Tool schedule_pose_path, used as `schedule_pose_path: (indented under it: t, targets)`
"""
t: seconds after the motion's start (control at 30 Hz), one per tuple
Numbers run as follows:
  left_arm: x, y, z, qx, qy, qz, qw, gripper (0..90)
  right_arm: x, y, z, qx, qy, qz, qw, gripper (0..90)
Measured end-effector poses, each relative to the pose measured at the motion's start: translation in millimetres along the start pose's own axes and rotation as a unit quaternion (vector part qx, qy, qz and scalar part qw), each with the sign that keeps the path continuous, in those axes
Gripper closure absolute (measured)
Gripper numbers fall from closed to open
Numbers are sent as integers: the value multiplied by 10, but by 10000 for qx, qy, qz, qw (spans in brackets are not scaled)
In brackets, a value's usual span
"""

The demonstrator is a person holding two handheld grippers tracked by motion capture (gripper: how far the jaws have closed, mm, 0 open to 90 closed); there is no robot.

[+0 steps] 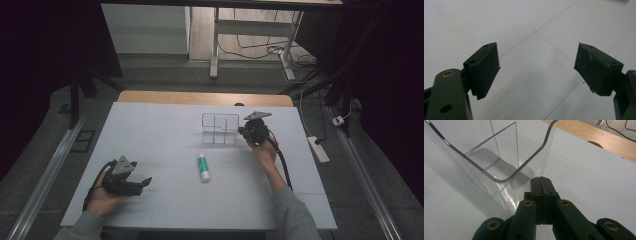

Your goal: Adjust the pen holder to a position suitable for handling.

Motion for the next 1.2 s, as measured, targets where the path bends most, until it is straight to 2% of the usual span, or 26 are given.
schedule_pose_path:
  t: [0.27, 0.4, 0.7, 1.0, 1.2]
  targets:
    - [6, 0, 3, -17, 3, 14, 10000, 197, -47, -73, 100, -109, 23, -91, 9999, 889]
    - [9, -3, 4, -16, 10, 19, 10000, 197, -50, -90, 113, -163, -39, -111, 9998, 889]
    - [11, -7, 2, -31, 6, 35, 10000, 198, -78, -106, 173, -230, -13, -155, 9996, 888]
    - [26, 9, 20, 2, 39, -15, 10000, 201, -100, 75, 177, -89, 102, -258, 9996, 889]
    - [25, 12, 21, 30, 18, -37, 10000, 201, -44, 224, 187, -79, 96, -260, 9996, 889]
Point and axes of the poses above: each handheld gripper's, and its own axes: y roughly backward along the jaws, x roughly out of its underside, z roughly to its left, the point moved 7 cm from there along -y, roughly forward along the jaws, and after that the axes turned 2 degrees about -x, right-handed, at the moved point
